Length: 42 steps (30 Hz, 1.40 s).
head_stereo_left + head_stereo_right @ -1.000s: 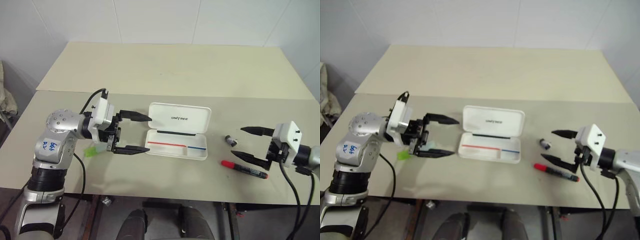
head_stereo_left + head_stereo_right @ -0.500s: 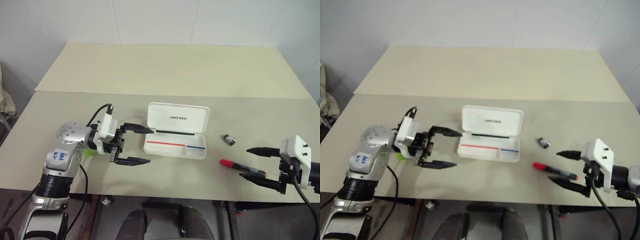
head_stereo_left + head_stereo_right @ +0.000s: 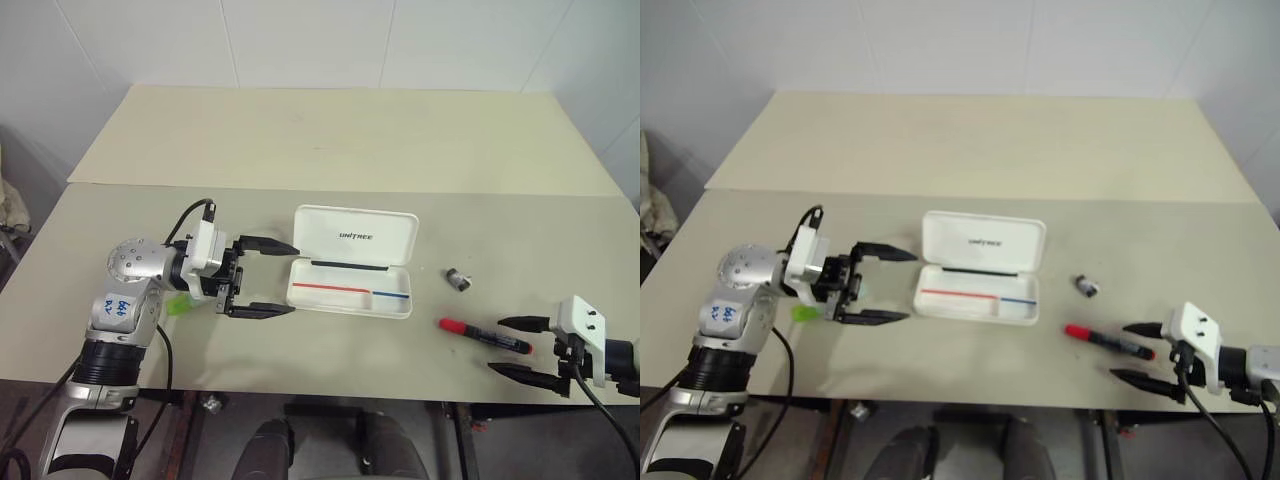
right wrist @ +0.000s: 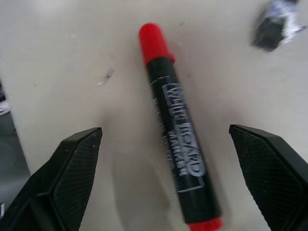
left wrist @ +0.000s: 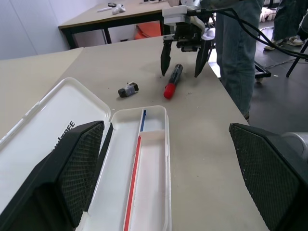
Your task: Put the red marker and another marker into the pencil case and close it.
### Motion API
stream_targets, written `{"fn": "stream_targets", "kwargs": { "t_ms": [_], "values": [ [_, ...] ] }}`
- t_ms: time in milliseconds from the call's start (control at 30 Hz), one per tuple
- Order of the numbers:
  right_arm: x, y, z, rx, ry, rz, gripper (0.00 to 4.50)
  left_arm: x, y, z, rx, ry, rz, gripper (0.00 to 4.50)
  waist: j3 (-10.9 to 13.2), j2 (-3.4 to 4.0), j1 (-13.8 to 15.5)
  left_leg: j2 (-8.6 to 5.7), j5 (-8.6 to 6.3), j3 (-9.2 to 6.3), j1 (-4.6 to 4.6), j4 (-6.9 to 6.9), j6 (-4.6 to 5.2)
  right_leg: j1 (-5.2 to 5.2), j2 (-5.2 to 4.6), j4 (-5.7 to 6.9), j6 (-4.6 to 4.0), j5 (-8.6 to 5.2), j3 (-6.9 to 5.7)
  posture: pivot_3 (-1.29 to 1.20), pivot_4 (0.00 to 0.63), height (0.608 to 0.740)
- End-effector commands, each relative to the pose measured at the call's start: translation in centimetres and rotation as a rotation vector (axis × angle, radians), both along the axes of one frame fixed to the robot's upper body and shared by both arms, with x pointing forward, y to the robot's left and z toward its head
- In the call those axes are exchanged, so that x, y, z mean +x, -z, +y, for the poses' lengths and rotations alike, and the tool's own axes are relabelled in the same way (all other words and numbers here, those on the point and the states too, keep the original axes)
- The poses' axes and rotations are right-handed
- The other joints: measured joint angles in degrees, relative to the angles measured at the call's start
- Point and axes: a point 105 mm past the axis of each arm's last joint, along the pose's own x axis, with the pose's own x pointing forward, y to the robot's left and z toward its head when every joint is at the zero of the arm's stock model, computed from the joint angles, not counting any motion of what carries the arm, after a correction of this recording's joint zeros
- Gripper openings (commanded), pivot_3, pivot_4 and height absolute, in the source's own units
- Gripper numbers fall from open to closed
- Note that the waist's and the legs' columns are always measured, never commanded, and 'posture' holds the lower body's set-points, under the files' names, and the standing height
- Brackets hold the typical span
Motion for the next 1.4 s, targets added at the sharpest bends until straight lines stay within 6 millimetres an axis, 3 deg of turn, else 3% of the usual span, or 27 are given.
{"fn": "stream_targets", "kwargs": {
  "t_ms": [33, 267, 300, 467, 533, 633, 867, 1133, 1267, 1400],
  "values": [
    [0.1, -0.1, 0.5, -0.01, -0.048, -0.023, 3.15, 0.0, -1.0, 0.5, -0.006, -0.021, -0.054, 4.5, 0.0, 0.0, -0.01, 0.0, 0.0, 0.0, 0.0, 0.0, 0.0, 0.0, 0.0, 0.0, 0.0, 0.0, 0.0, 0.0, 0.15, 0.74],
    [0.7, -0.2, 1.0, -0.009, -0.058, -0.059, 0.7, 0.3, -1.1, 0.8, 0.0, -0.036, -0.07, 4.5, 0.0, 0.0, -0.02, 0.0, 0.0, 0.0, 0.0, 0.0, 0.0, 0.0, 0.0, 0.0, 0.0, 0.01, 0.0, 0.0, 0.15, 0.74],
    [0.8, -0.3, 1.0, -0.011, -0.052, -0.072, 0.59, 0.3, -1.1, 0.8, 0.001, -0.036, -0.073, 4.5, 0.0, 0.0, -0.05, 0.01, 0.0, 0.0, 0.01, 0.0, 0.0, 0.0, 0.01, 0.0, -0.01, 0.01, 0.0, 0.0, 0.15, 0.74],
    [1.8, -1.6, 1.3, -0.014, -0.048, -0.162, 0.59, 0.6, -1.1, 0.8, 0.011, -0.033, -0.094, 4.5, 0.0, 0.0, -0.03, 0.01, 0.0, 0.01, 0.01, 0.02, -0.01, 0.0, 0.0, 0.01, -0.02, 0.03, 0.0, 0.0, 0.15, 0.74],
    [2.1, -3.0, 1.8, -0.012, -0.068, -0.202, 0.59, 0.7, -1.1, 0.9, 0.014, -0.035, -0.101, 4.5, 0.0, 0.0, 0.02, 0.01, 0.0, 0.01, 0.01, 0.02, -0.01, 0.0, 0.0, 0.01, -0.02, 0.03, 0.0, 0.0, 0.15, 0.74],
    [2.5, -6.7, 3.9, 0.005, -0.16, -0.292, 0.59, 1.0, -1.2, 1.5, 0.023, -0.053, -0.113, 4.5, 0.03, 0.07, -0.18, 0.01, 0.01, 0.01, 0.01, 0.02, -0.01, -0.02, 0.01, 0.02, -0.02, 0.04, 0.02, 0.0, 0.15, 0.74],
    [3.3, -11.4, 10.5, 0.106, -0.32, -0.356, 0.59, 1.4, -1.4, 2.6, 0.03, -0.109, -0.131, 4.5, 0.04, 0.06, -0.07, 0.1, 0.0, -0.03, -0.03, -0.02, -0.04, -0.08, 0.05, 0.01, -0.04, 0.05, -0.02, 0.0, 0.15, 0.74],
    [6.7, -9.1, 15.6, 0.072, -0.43, -0.334, 0.59, 1.1, -1.3, 3.7, 0.051, -0.166, -0.134, 4.5, 0.04, 0.06, -0.12, 0.09, -0.04, -0.03, -0.18, -0.07, -0.05, -0.22, 0.02, -0.1, -0.04, 0.05, -0.04, 0.0, 0.15, 0.74],
    [9.0, -7.2, 16.8, 0.017, -0.452, -0.322, 0.59, 0.6, -1.1, 4.5, 0.064, -0.2, -0.125, 4.5, 0.04, 0.05, -0.21, 0.09, 0.0, 0.02, -0.33, -0.08, -0.13, -0.45, 0.03, -0.07, -0.04, 0.04, -0.02, 0.0, 0.15, 0.74],
    [10.7, -6.5, 17.4, -0.005, -0.45, -0.312, 0.59, 0.1, -1.2, 5.3, 0.076, -0.228, -0.121, 4.5, 0.04, 0.06, -0.22, 0.08, 0.03, 0.14, -0.58, -0.06, -0.19, -0.91, 0.02, 0.17, -0.05, 0.04, 0.08, 0.0, 0.15, 0.74]
  ]
}}
